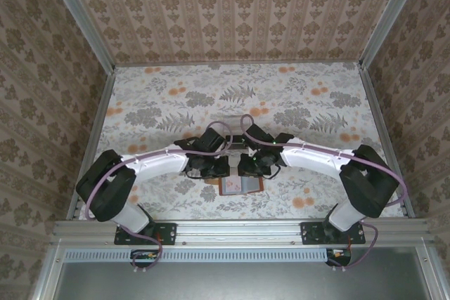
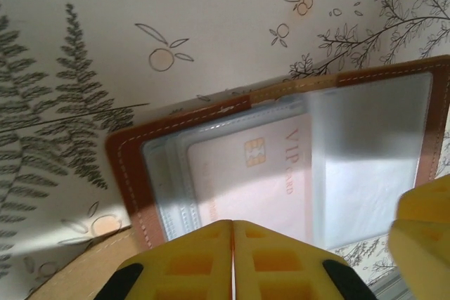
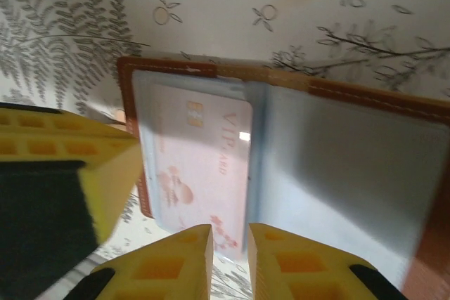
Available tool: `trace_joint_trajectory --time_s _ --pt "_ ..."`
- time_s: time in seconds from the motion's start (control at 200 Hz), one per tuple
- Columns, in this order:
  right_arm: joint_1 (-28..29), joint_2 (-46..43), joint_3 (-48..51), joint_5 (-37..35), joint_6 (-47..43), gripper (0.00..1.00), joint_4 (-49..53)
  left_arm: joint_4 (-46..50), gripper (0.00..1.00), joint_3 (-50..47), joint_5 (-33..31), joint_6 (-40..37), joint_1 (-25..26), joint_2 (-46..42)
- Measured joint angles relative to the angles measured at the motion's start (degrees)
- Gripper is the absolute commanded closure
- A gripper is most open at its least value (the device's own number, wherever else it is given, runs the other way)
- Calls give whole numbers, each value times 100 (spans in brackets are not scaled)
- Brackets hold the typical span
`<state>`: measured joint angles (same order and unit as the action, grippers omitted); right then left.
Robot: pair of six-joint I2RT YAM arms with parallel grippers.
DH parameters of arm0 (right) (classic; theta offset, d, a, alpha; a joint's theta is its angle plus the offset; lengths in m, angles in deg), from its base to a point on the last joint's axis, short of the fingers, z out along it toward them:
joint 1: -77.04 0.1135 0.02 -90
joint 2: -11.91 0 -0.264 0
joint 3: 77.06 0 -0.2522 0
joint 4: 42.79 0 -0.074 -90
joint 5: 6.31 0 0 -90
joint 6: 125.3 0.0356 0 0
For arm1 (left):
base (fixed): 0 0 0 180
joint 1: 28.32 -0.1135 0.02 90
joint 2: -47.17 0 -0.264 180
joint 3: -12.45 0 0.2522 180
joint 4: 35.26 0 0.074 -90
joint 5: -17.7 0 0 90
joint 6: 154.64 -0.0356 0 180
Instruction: Take the credit cards out of the card holder
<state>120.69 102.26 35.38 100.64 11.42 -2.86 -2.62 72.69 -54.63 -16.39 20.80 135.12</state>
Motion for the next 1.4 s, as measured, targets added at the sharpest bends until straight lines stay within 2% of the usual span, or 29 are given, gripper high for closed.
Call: trace_joint_trajectory --time_s 0.175,0.385,0.695,1.4 --pt "-129 260 96 466 116 79 -566 -177 92 -48 85 59 2 267" --pt "-142 551 103 658 151 79 -855 -264 92 -48 162 63 2 361" --pt "-142 691 105 605 127 70 -820 -197 92 -35 116 55 2 361" --pt "-142 691 105 293 -31 69 -564 212 91 17 -68 -96 2 273"
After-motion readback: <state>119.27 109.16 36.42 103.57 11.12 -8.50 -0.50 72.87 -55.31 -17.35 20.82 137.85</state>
